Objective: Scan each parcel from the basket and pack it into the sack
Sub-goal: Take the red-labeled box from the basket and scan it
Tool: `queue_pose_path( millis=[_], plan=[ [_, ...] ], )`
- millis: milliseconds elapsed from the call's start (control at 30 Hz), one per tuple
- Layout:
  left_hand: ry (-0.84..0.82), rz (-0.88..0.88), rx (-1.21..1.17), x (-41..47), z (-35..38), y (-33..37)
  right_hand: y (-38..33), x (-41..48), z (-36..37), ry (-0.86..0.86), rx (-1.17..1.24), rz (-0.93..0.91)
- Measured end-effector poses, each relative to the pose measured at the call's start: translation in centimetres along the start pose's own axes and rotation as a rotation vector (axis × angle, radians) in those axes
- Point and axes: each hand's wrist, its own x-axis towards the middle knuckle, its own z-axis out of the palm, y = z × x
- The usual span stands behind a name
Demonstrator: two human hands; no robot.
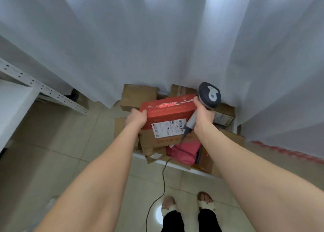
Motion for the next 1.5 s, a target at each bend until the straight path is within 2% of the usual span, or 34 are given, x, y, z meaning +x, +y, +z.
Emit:
queue_pose_path(
  millis=[100, 167, 300, 433, 567, 767, 900, 1000, 1133, 1300, 1500],
  plan=[
    [-0.116, -0.046, -0.074, -0.8, 1.0, -2.9, 0.5, -0.5, 2.6, -0.139, -0.057, 0.001],
    [-0.196, -0.001, -0.133, -1.0, 2.3, -4.1, 1.8, -0.6, 3.1, -0.191, -0.103, 0.001],
    [-0.209, 0.084, -0.200, -0.7, 3.0, -3.7, 4.8, 0.5, 1.3, -0.051, -0.169, -0.009],
    [-0.163, 0.207, -0.046, 0.3, 2.6, -2.1, 6.6, 1.2, -1.8, 0.056, -0.081, 0.110],
    [-0.278, 0.213, 0.040, 1.9, 2.5, -0.8, 8.9, 2.2, -3.8, 0.107, -0.031, 0.230],
    [-0.442, 0.223, 0.102, 5.1, 2.6, 0.7, 12.3, 3.9, -3.7, -0.107, 0.212, 0.439],
    [-0.616, 0.227, 0.092, 6.8, 2.8, 1.7, 12.8, 5.1, -2.3, -0.195, 0.295, 0.398],
    [-0.558, 0.220, 0.090, 7.1, 2.8, 1.8, 12.8, 5.2, -1.6, -0.173, 0.303, 0.392],
    [-0.679, 0.138, 0.011, 6.0, 1.4, 1.2, 11.8, 5.2, -1.6, -0.179, 0.285, 0.383],
    [-0.659, 0.039, -0.162, 3.1, 0.1, -0.3, 7.5, 4.4, -1.4, -0.168, 0.100, 0.289],
    [-0.630, 0.062, -0.358, -2.0, -4.2, -0.6, 0.8, -0.3, -0.4, -0.202, -0.077, 0.187]
  ],
)
